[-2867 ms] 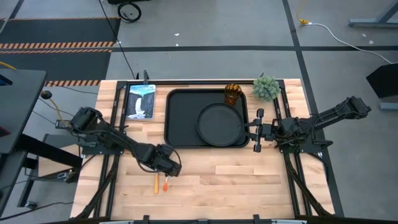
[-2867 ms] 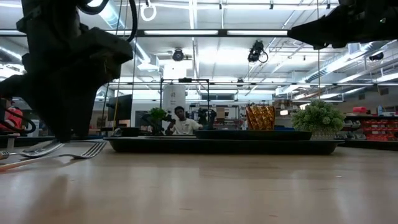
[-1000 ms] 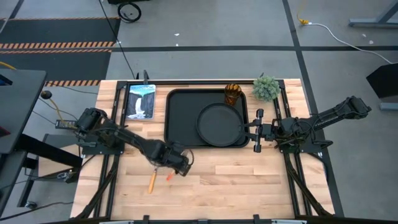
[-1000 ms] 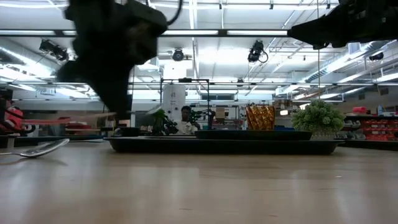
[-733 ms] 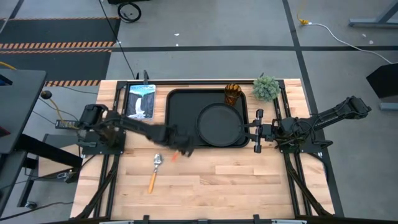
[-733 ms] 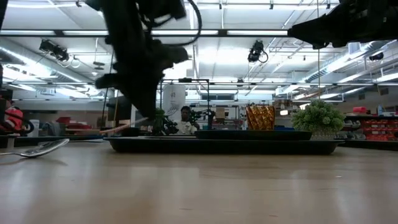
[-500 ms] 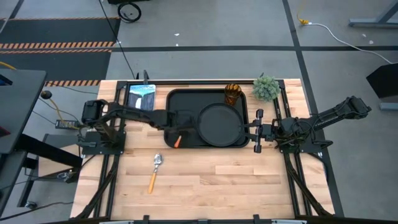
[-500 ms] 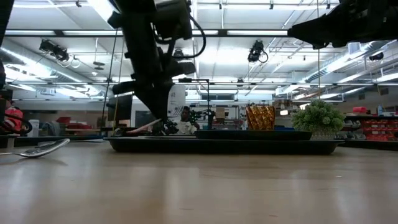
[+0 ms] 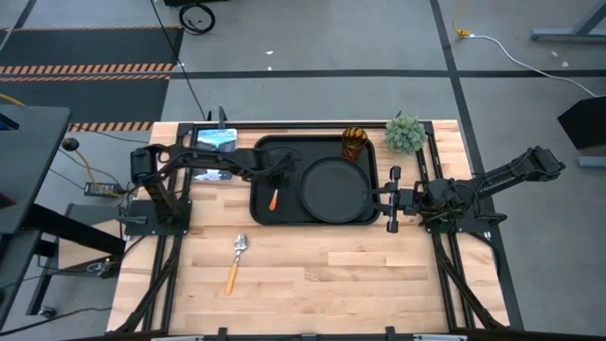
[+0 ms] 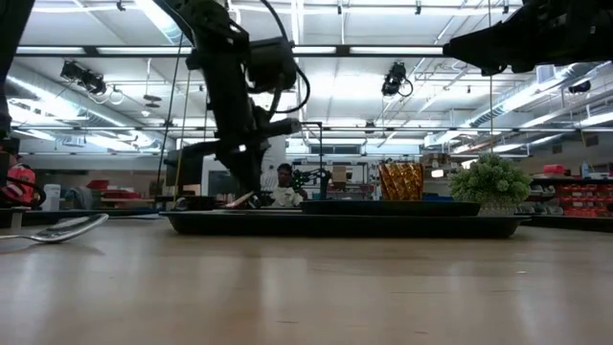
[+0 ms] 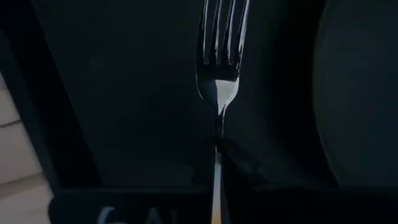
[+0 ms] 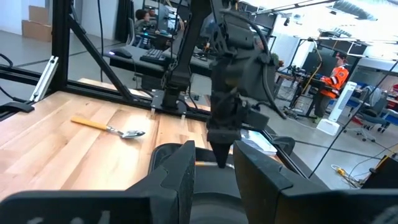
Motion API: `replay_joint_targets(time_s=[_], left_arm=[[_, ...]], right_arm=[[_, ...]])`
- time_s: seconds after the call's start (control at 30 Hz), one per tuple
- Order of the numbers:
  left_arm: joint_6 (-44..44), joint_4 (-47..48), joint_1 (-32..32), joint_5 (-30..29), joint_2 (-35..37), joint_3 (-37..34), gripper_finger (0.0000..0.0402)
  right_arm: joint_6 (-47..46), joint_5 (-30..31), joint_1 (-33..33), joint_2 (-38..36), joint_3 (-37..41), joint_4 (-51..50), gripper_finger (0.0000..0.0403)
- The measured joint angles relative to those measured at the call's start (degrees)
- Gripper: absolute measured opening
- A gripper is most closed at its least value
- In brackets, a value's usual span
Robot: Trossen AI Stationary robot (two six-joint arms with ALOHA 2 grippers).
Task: Pick and place plate/cup/fork/spoon on tray
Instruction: Put the orange fork on the black serving tray to the left of the black plate
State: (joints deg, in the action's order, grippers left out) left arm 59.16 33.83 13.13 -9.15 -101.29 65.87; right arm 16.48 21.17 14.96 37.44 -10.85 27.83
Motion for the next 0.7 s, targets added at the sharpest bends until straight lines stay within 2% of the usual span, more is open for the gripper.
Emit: replay_joint_targets(time_s=[0.17, 0.5, 0.7], left_arm=[[1.7, -1.1, -0.1, 3.5, -3.4, 0.0, 0.0035], [1.1, -1.2, -0.2, 3.9, -5.6, 0.0, 0.0102], [-4.6, -0.9, 0.0, 3.9, -5.5, 0.4, 0.0126]], right_arm=[[0.0, -0.4, 0.0, 0.0, 0.0, -0.4, 0.0116], [0.0, -0.9, 0.0, 0.0, 0.0, -0.4, 0.0116], [0.0, -0.9, 0.0, 0.0, 0.0, -0.4, 0.0116]])
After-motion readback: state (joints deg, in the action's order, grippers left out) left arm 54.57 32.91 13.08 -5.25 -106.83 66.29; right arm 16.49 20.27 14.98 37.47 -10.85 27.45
